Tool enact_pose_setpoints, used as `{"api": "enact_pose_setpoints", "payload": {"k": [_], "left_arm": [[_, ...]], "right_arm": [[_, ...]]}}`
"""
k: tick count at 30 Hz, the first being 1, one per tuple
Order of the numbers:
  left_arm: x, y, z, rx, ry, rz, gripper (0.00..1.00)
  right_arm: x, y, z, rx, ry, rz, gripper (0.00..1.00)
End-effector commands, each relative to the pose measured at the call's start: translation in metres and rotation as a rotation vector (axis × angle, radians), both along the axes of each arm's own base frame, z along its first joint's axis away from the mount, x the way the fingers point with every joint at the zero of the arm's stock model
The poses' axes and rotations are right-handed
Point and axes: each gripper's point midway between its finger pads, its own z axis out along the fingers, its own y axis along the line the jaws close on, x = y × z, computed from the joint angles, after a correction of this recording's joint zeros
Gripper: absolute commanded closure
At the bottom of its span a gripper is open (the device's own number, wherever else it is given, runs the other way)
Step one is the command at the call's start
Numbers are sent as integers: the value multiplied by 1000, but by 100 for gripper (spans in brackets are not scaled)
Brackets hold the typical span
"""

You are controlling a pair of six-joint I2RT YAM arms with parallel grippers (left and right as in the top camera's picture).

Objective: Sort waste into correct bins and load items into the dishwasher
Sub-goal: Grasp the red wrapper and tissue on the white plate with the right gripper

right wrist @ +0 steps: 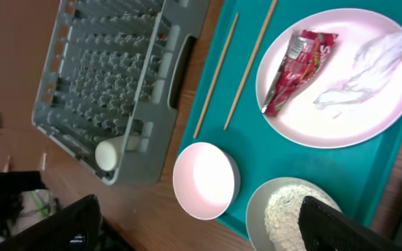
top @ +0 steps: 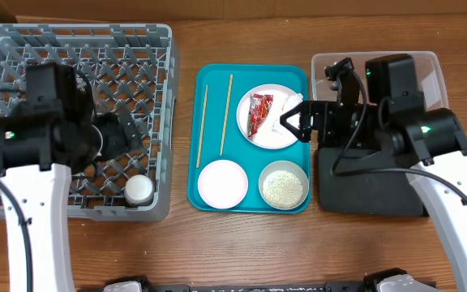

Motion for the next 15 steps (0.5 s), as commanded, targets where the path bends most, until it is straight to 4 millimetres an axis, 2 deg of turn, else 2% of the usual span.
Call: {"api": "enact_pose_setpoints", "payload": {"k": [1, 4, 5, 7, 10, 12, 15], "left_arm": [[0, -29, 35, -22, -131, -208, 9], [-2, -39, 43, -11, -164, -259, 9], [-4, -45, 45, -10, -174, -288, 9], [-9, -51, 47, -3, -182, -324, 10], [-17, -58, 51, -1, -193, -356, 15], [-23, -57, 59, -1, -224, -347, 19], [-32, -50, 83, 24, -315, -299, 14]], "right_arm": [[0, 16, 0, -85, -46, -32, 8], [5, 28, -17, -186, -52, -90, 12], [12, 33, -33, -274, -63, -130, 16], [22, 37, -51, -359, -76, -153, 20], [40, 46, -80, -397, -56, -159, 31], [55, 48, -102, -400, -20, -193, 32], [77, 49, -137, -393, 31, -222, 32]]}}
